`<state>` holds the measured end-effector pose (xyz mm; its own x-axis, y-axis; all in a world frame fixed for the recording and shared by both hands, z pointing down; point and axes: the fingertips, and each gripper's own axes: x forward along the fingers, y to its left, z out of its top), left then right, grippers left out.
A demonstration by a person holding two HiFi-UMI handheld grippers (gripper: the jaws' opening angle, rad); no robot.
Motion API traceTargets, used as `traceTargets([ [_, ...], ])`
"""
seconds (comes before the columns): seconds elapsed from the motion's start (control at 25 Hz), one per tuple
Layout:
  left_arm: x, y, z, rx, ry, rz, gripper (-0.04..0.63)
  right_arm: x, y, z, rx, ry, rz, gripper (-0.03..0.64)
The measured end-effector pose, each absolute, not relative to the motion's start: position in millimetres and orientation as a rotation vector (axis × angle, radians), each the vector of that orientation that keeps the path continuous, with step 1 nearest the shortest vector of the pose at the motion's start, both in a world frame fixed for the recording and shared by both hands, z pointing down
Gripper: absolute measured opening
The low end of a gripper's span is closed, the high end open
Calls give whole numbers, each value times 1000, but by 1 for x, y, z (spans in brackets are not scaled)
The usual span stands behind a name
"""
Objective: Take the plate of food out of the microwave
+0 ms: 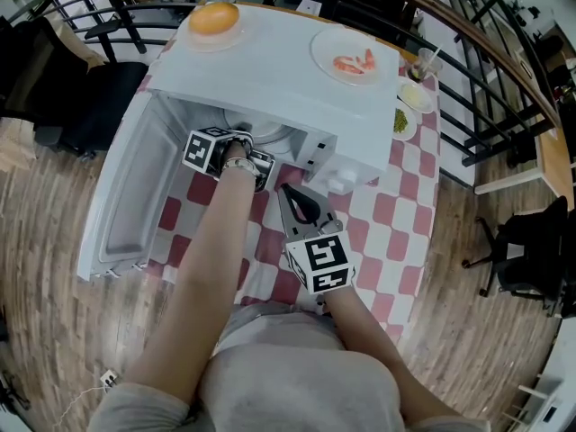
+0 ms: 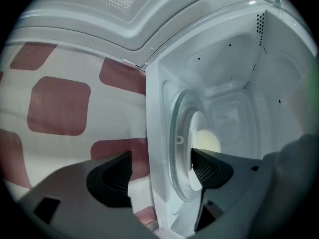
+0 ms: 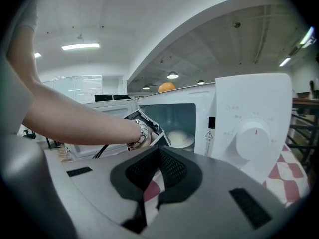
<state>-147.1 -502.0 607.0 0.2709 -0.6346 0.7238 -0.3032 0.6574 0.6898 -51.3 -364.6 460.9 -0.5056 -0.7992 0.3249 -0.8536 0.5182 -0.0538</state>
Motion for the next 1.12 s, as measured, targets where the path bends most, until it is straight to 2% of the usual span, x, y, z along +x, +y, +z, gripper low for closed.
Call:
traceTargets([
  [0.52, -149, -489, 601, 905, -1292, -297, 308, -52, -355, 454, 1392, -2514, 283, 23],
  [1.12, -146, -488, 583, 963, -1236, -303, 84, -48, -351, 449, 1427, -2508, 274, 23],
])
